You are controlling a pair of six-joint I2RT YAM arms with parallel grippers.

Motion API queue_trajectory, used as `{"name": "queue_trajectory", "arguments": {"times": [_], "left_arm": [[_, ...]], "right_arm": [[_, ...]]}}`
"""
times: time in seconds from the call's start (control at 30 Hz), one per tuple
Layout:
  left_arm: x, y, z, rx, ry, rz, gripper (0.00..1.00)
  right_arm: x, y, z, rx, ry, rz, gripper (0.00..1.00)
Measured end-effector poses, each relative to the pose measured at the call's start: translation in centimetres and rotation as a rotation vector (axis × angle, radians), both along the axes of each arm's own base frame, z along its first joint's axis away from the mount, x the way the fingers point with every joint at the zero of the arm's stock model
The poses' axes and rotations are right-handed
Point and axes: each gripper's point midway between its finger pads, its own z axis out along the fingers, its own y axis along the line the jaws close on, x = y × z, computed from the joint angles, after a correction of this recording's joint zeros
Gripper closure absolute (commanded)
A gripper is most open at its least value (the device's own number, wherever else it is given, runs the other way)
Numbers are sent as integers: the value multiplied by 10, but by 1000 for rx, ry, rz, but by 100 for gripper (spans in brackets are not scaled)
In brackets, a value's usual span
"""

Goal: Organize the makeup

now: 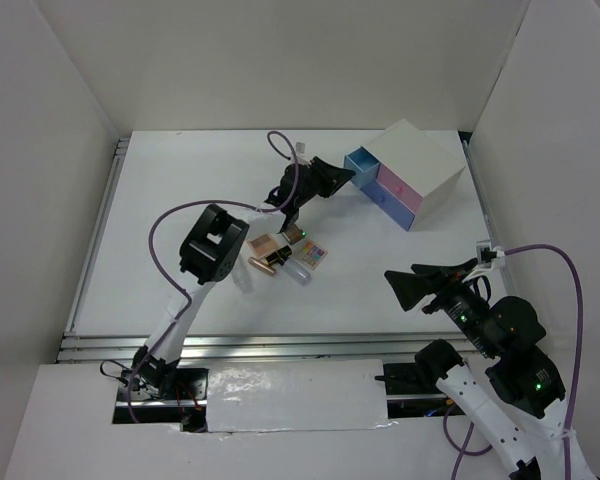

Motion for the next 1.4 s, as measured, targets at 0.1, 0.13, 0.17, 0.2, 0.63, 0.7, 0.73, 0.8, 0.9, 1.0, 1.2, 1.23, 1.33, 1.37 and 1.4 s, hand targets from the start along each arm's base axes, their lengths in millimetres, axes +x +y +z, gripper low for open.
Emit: {"name": "queue_trajectory", "arguments": {"times": [0.1, 0.13, 0.17, 0.2, 0.63, 0.7, 0.73, 0.8, 0.9, 1.0, 1.2, 1.23, 1.33, 1.37, 1.4], "left_arm": [[-9, 14, 0, 8, 9, 6, 100], [-12, 21, -1, 11, 13, 10, 100], [-16, 27, -2, 13, 16, 14, 100], [-18, 33, -2, 13, 19, 16, 100], [-25, 63, -12, 54, 42, 40, 15], [-29, 72, -23, 89, 67, 56, 1], [-32, 78, -25, 100, 81, 68, 0], [-37, 89, -31, 143, 110, 86, 1], [-43, 104, -22, 224, 125, 120, 1], [-51, 127, 2, 353, 136, 180, 1], [-102, 199, 72, 635, 162, 372, 1], [-116, 212, 81, 677, 171, 393, 1], [-159, 251, 98, 781, 199, 445, 1], [-175, 264, 98, 819, 216, 452, 1], [-190, 277, 98, 861, 227, 455, 1]], "right_arm": [[1, -1, 0, 0, 0, -9, 0], [1, -2, 0, 0, 1, -11, 0], [1, -2, 0, 0, 1, -12, 0], [1, -2, 0, 0, 1, -13, 0], [5, -1, -2, -7, 14, -19, 0], [7, 0, -4, -13, 24, -19, 0], [9, 2, -5, -16, 29, -19, 0], [13, 4, -11, -26, 47, -16, 0], [23, 11, -25, -49, 85, -12, 0], [36, 18, -46, -84, 153, -12, 0], [77, 44, -98, -188, 369, -14, 3], [85, 50, -112, -223, 418, -11, 6], [103, 74, -145, -351, 518, 43, 14], [106, 84, -155, -404, 544, 77, 16], [108, 95, -160, -444, 549, 111, 23]]}}
